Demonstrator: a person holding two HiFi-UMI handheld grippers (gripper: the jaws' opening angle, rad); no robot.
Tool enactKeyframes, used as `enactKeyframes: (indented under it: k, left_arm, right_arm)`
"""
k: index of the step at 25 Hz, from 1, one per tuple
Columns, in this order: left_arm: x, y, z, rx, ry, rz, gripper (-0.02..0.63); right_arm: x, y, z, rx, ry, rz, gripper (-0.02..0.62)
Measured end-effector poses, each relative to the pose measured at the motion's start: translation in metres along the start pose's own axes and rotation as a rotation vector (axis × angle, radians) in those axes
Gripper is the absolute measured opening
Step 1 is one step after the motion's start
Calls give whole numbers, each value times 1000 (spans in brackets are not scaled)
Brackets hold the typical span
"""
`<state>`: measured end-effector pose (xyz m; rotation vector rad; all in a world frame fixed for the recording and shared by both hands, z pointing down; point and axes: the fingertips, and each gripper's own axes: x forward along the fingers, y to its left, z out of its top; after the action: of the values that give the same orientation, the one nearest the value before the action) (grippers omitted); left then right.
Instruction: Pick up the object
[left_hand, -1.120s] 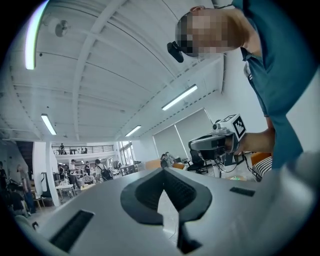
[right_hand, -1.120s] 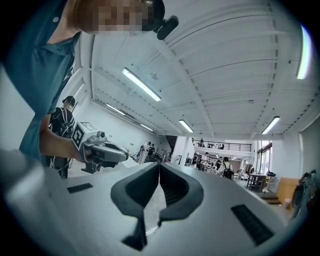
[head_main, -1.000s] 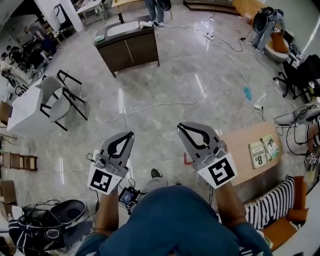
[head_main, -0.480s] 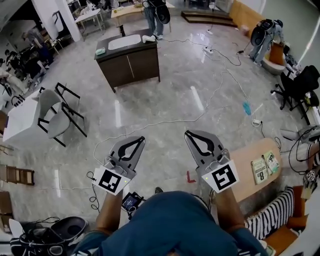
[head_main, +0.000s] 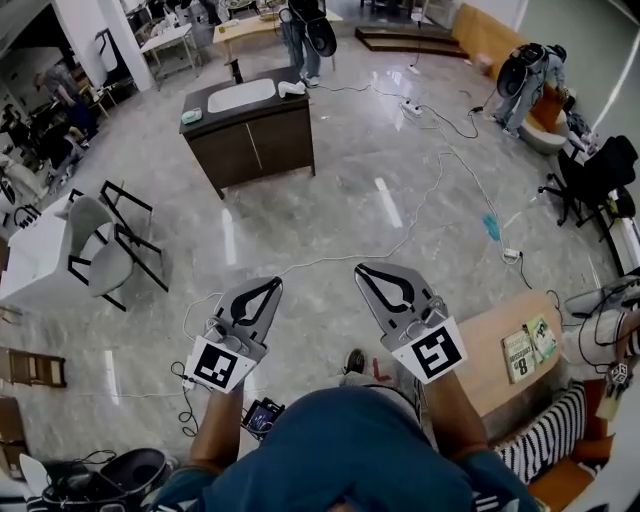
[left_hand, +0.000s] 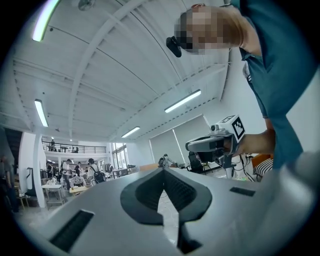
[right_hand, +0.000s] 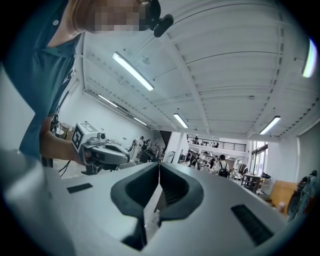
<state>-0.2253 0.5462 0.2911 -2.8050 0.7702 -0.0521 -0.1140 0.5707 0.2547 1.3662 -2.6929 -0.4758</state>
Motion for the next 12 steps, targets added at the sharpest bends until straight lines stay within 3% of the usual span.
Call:
enactKeyframes:
  k: [12]
  left_arm:
    - [94,50,-10,37,22,117,3]
  right_arm:
    - [46,-90,-34,1,-48,122,15]
